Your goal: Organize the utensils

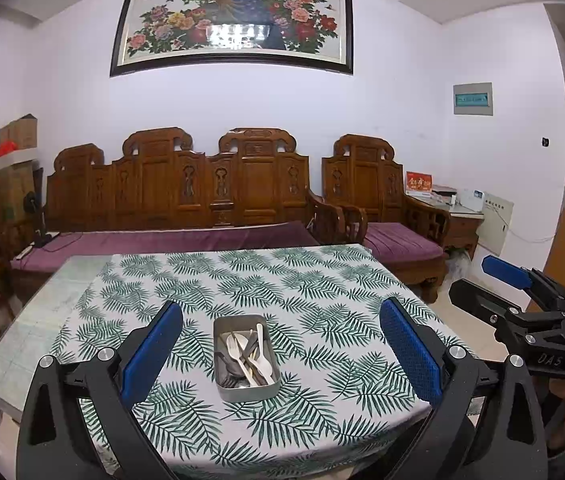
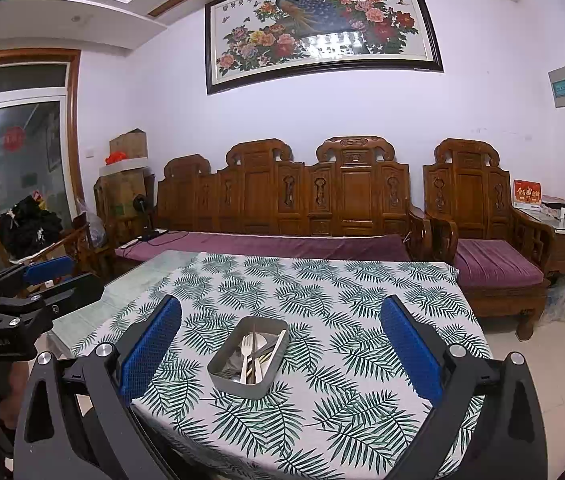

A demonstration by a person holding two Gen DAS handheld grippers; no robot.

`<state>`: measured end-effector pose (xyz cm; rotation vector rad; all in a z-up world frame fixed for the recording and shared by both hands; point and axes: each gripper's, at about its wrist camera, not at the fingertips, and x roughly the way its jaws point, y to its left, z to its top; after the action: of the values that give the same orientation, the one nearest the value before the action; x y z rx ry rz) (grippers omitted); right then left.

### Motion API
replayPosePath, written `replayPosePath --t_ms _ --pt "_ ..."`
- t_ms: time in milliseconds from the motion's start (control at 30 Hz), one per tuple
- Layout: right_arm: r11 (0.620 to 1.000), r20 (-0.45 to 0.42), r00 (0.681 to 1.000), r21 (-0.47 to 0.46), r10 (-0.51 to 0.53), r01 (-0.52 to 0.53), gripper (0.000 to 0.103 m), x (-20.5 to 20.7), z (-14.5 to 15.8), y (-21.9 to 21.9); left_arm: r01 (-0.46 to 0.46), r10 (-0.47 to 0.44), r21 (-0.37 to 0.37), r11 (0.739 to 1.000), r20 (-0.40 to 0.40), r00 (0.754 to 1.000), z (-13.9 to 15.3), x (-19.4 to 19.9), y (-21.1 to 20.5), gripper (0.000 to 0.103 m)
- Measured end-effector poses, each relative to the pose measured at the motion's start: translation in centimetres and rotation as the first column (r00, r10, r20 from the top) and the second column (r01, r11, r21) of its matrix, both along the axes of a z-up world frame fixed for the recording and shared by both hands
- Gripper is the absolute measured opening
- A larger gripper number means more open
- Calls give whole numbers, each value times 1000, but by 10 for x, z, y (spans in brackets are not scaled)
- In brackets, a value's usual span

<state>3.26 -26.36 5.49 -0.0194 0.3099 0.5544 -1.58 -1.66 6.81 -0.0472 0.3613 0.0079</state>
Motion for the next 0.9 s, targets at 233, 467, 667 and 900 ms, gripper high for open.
replayPosePath --t_ms 233,467,667,900 --pt "1000 1 1000 -1 -7 7 100 -1 -3 3 6 -6 -7 1000 3 1000 0 -1 0 95" --pt "1000 0 1000 4 -10 10 100 -4 -3 4 9 -9 -9 1000 3 1000 0 0 -1 95" --pt "1000 -1 1000 5 -9 9 100 -3 -3 5 8 -8 -6 1000 3 1000 0 0 -2 95" --pt "1000 -4 1000 9 -8 8 100 -5 -5 5 10 -10 -6 1000 -1 1000 -1 2 -3 95"
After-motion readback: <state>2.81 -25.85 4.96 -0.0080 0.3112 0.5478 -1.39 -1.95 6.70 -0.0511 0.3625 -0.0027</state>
